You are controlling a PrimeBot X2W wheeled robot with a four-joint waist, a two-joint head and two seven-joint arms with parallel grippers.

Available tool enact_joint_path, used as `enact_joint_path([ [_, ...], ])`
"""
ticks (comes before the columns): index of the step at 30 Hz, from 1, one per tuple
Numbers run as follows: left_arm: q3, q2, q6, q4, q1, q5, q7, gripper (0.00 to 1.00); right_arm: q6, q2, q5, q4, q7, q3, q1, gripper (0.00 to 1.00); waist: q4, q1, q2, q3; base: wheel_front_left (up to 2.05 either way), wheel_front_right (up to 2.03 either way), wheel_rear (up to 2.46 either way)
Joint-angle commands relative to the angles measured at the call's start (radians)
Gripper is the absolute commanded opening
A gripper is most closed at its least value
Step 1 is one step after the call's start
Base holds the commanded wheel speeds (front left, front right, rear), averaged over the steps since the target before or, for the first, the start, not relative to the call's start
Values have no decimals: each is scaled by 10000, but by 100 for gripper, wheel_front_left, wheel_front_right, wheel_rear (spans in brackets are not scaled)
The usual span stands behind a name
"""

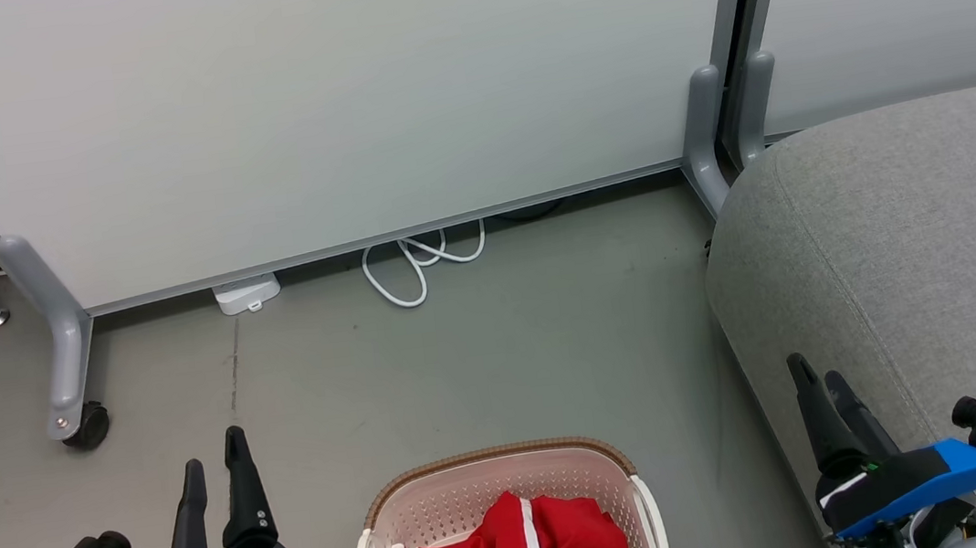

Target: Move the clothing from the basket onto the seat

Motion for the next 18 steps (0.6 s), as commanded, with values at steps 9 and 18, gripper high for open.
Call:
enact_joint_path([
  [9, -199, 71, -46, 43, -45, 1390, -361, 100, 23, -88, -1489, -18, -194, 68, -298, 100, 20, 0, 0, -5, 0, 0, 0],
  [18, -340, 64, -15, 166, -37, 2312, -606, 100, 25, -96, -2530, 14, -369, 46, -338, 100, 31, 0, 0, 2, 0, 0, 0],
])
